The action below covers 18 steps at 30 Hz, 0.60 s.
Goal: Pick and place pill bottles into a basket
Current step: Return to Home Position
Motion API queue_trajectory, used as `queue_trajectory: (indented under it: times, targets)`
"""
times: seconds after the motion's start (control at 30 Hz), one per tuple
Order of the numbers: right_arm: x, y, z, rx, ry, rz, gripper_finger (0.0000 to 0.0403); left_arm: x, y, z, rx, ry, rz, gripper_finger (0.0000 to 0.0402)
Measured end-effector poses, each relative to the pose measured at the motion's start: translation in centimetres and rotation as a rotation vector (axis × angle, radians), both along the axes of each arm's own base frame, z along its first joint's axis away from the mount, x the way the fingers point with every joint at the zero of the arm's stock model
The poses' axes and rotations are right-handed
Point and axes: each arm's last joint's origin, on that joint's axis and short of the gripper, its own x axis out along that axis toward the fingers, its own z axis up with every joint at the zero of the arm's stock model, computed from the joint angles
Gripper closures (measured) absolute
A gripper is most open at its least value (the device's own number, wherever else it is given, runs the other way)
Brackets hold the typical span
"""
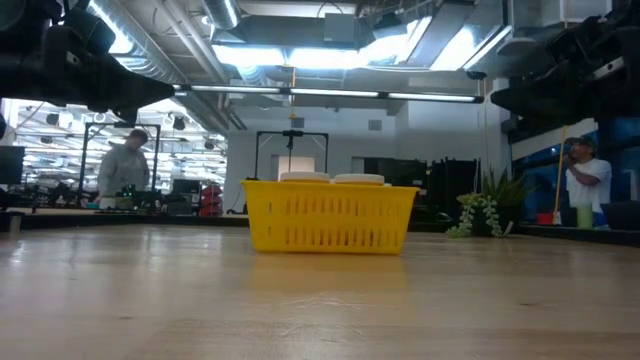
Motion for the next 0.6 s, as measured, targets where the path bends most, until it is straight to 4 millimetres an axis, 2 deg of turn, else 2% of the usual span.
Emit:
queue_trajectory:
  times: [0.2,0.43,0.6]
  targets:
    - [0.0,0.0,0.0,0.042,0.0,-0.001,0.0394,0.0,0.0,0.0,0.001,0.0,0.0,0.0394]
    - [0.0,-0.01,-0.01,0.248,0.001,-0.006,0.0387,0.0,0.0,0.0,0.001,0.0,0.0,0.0389]
    - [0.0,-0.01,-0.01,0.288,0.001,-0.007,0.0386,0.0,0.0,0.0,0.001,0.0,0.0,0.0394]
